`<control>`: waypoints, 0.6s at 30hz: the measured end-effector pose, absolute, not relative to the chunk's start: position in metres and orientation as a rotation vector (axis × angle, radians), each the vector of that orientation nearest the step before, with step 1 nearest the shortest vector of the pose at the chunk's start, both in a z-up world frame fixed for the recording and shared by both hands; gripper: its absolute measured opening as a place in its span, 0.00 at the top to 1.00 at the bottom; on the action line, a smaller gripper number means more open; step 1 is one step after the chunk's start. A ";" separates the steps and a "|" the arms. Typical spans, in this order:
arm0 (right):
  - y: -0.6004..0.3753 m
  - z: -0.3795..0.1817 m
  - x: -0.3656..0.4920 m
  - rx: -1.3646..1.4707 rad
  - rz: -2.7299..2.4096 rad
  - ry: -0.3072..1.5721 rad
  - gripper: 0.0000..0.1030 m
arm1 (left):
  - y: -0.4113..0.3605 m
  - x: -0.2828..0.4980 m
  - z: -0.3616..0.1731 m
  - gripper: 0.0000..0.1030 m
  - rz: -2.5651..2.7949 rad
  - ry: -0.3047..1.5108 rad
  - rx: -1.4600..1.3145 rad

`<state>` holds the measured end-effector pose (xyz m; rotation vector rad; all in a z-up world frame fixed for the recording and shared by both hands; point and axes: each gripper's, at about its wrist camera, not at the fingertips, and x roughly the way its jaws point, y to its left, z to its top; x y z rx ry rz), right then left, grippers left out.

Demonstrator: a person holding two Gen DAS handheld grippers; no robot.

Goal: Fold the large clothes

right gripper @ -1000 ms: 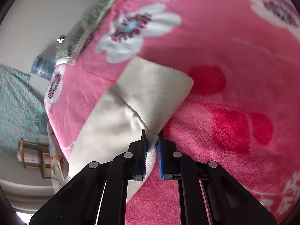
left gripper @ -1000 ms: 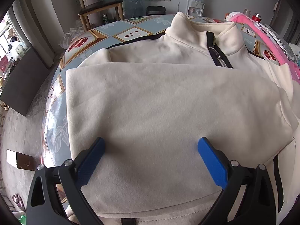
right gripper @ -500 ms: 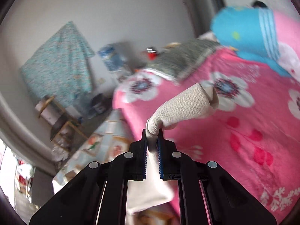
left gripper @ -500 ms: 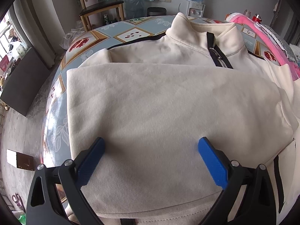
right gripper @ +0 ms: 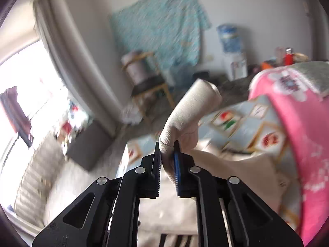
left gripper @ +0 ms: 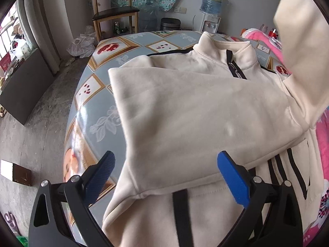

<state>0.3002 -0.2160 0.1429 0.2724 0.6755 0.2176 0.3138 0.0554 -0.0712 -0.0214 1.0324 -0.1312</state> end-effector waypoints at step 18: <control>-0.291 -0.008 0.252 0.305 0.221 1.043 0.53 | 0.060 0.350 -0.048 0.20 -0.271 0.968 -0.176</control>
